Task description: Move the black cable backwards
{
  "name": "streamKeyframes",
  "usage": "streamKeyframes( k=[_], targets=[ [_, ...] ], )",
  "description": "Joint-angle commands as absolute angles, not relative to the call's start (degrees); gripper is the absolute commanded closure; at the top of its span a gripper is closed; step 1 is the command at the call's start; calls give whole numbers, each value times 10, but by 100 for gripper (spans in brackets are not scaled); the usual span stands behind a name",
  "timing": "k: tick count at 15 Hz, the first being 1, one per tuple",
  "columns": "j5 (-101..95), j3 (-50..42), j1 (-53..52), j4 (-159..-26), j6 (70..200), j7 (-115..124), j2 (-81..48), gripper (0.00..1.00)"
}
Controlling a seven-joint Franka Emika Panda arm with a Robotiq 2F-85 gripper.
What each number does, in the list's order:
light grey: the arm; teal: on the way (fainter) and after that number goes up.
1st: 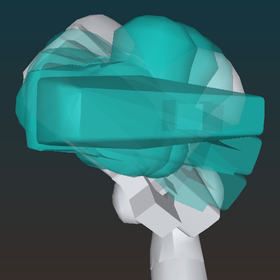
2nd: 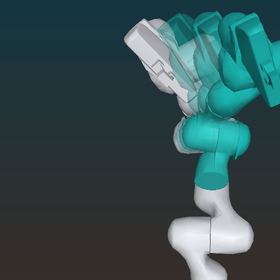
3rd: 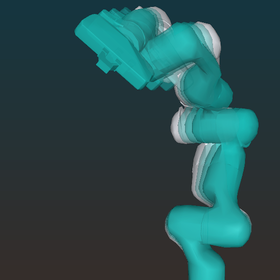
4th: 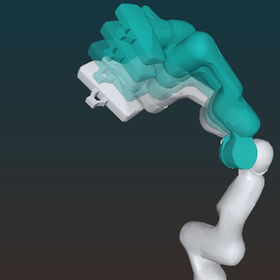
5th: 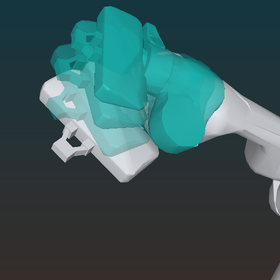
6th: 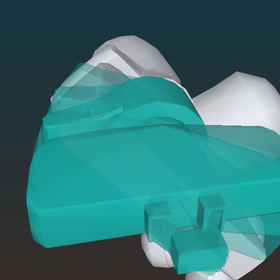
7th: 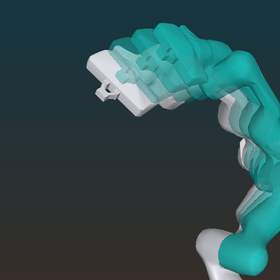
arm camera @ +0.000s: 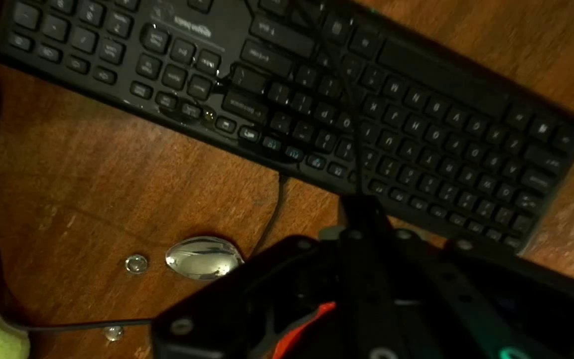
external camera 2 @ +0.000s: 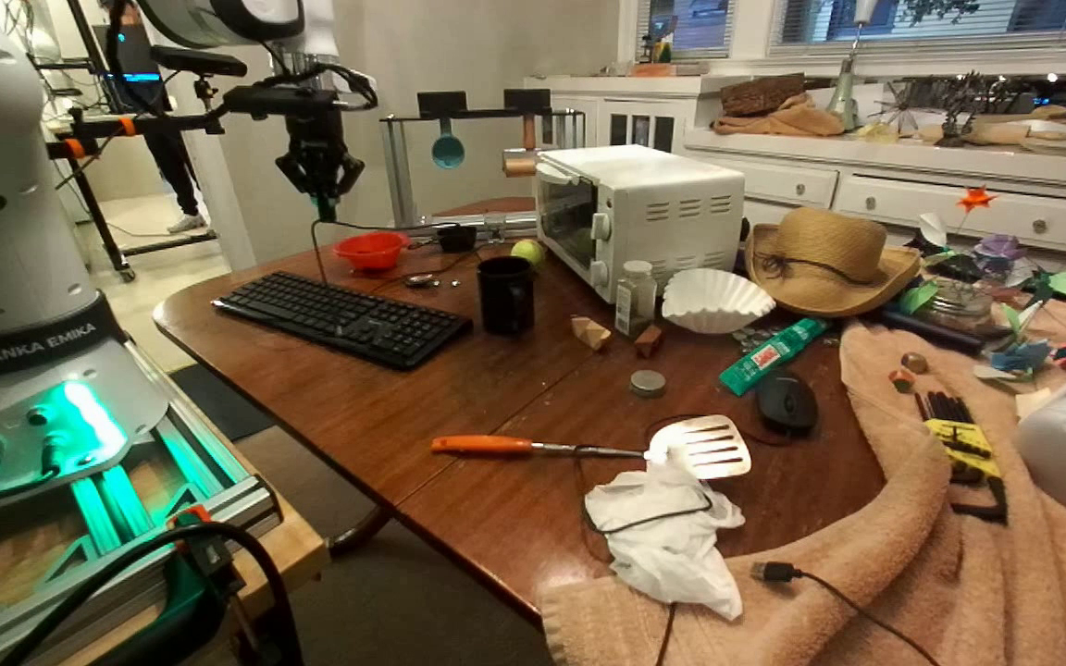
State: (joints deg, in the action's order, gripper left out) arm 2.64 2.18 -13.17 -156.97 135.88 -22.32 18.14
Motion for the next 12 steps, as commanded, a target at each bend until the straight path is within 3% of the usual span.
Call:
streamKeyframes(
  k=[1, 5, 12],
  targets=[
    [-19, 21, -127, -1589, 1202, -279, 315, 99],
    [-76, -5, -133, -1566, 1078, -395, 369, 99],
    [-142, -31, -135, -1507, 1096, -604, 313, 99]
  ],
)
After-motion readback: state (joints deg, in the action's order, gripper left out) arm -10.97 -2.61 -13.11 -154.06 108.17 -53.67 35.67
